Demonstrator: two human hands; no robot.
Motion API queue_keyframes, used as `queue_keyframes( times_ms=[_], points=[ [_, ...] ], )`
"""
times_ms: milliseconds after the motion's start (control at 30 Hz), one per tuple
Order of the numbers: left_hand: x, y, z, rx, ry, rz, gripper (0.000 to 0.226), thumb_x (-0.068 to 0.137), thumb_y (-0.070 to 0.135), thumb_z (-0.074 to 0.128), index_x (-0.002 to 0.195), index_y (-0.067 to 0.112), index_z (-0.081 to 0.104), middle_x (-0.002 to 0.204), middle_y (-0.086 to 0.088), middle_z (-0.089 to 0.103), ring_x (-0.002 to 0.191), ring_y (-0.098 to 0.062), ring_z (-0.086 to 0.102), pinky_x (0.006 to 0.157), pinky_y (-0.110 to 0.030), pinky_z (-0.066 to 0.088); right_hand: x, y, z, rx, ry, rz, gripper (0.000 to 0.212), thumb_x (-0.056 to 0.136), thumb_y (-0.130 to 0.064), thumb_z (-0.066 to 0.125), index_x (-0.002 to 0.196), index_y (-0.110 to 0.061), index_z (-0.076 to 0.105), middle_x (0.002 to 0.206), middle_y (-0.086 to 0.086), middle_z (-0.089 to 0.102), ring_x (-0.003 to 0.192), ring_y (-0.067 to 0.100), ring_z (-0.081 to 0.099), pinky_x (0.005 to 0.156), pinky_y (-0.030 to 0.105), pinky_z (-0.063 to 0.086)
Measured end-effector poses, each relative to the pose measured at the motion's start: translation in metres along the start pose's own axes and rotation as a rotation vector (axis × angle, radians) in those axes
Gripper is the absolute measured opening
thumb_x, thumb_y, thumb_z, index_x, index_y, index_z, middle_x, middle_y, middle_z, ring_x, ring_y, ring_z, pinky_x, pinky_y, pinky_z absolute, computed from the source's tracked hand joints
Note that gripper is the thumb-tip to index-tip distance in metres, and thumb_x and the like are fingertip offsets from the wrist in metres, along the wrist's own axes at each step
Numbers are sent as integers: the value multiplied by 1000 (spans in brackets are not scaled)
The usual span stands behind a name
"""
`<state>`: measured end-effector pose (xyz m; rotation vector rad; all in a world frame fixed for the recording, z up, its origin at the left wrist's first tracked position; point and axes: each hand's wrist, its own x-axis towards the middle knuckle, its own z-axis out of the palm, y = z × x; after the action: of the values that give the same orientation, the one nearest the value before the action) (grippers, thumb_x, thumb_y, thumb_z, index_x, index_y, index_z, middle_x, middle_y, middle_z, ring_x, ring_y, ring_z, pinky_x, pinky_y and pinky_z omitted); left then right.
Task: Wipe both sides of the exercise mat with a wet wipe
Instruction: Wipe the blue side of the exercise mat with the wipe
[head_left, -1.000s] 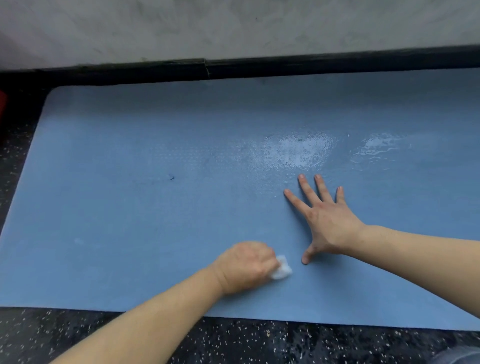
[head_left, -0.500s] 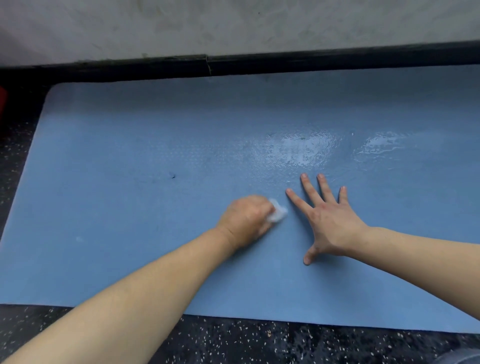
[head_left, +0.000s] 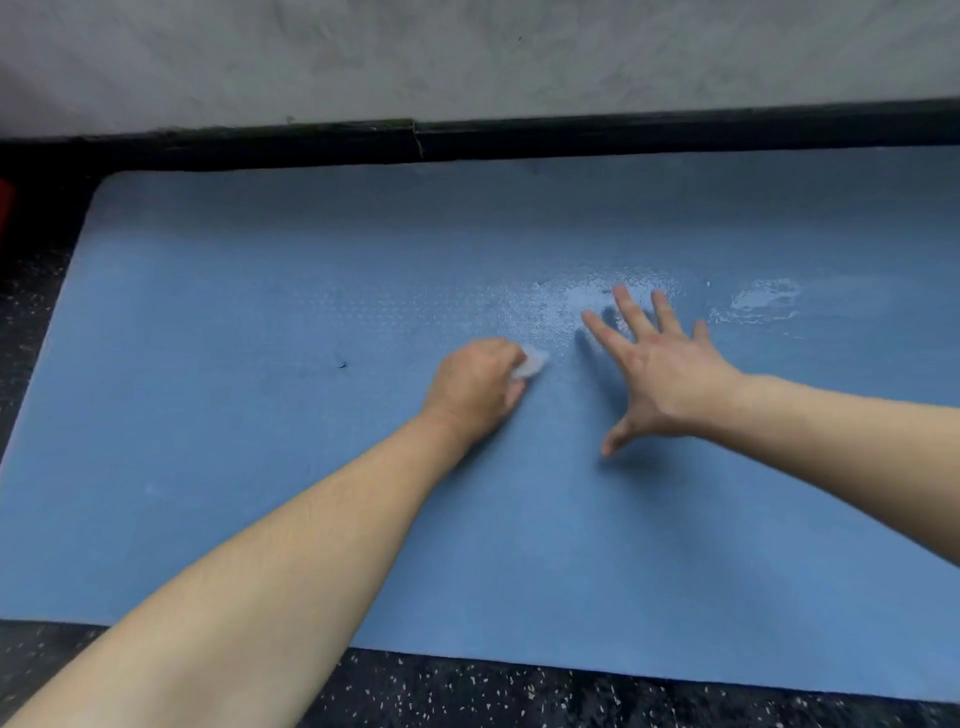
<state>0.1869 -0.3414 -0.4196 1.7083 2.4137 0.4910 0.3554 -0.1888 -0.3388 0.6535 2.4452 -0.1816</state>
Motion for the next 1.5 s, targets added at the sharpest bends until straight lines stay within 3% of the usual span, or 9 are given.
queue_keyframes(
  times_ms=[200,367,533,667,833,1000,1133,1300,1500],
  points=[
    [1,31,14,-50,-141,417,24,90,32,57,79,11,62,78,-7,62,69,-30,61,51,-32,45,43,19,-7,-9,-48,15,170,37,-88,85,161,-40,-22,170,-1,-29,158,43,-18,117,77,22],
    [52,-4,4,-24,18,-64,12,88,24,67,88,12,65,86,-9,66,81,-34,64,63,-36,47,47,23,-2,-4,-34,9,170,39,-86,86,162,-39,-21,170,-2,-28,158,43,-16,117,75,25],
    [49,16,13,-65,-209,434,32,91,38,48,87,10,64,83,-8,63,75,-32,62,57,-36,48,48,24,0,-22,-21,-3,170,39,-89,83,161,-37,-24,170,0,-30,158,44,-16,116,74,28],
    [97,-26,0,35,86,-173,29,91,36,49,94,14,68,92,-6,69,87,-32,64,69,-34,44,53,26,4,-25,-39,-12,170,40,-91,81,160,-38,-28,169,0,-33,158,44,-19,117,75,26],
    [83,3,14,-19,-149,318,27,88,35,51,93,13,66,90,-6,66,84,-30,62,64,-36,47,52,29,5,-24,-38,-47,168,44,-89,82,159,-37,-28,169,-1,-32,158,42,-16,117,70,32],
    [117,-30,1,39,81,-149,15,92,27,59,96,15,67,95,-7,68,89,-34,63,70,-40,48,66,53,-30,75,-8,13,168,37,-89,84,162,-42,-17,171,-5,-22,160,37,-7,115,69,36],
    [102,-12,14,2,-182,357,16,89,29,66,94,14,64,92,-5,66,86,-30,63,66,-36,49,89,69,-37,128,-64,117,172,34,-86,88,159,-48,-24,169,-5,-33,158,41,-20,113,78,30],
    [162,-55,-8,91,122,-144,22,91,34,57,92,15,68,90,-7,70,83,-35,65,67,-38,47,93,72,-30,147,-69,128,170,38,-82,90,159,-48,-23,168,-7,-36,158,39,-23,116,77,24],
    [178,-45,-5,76,-70,271,17,91,30,63,88,14,67,86,-6,69,79,-32,65,63,-35,48,96,74,-32,121,-78,125,170,38,-84,88,159,-46,-26,166,-5,-38,157,42,-22,115,77,26]
  ],
)
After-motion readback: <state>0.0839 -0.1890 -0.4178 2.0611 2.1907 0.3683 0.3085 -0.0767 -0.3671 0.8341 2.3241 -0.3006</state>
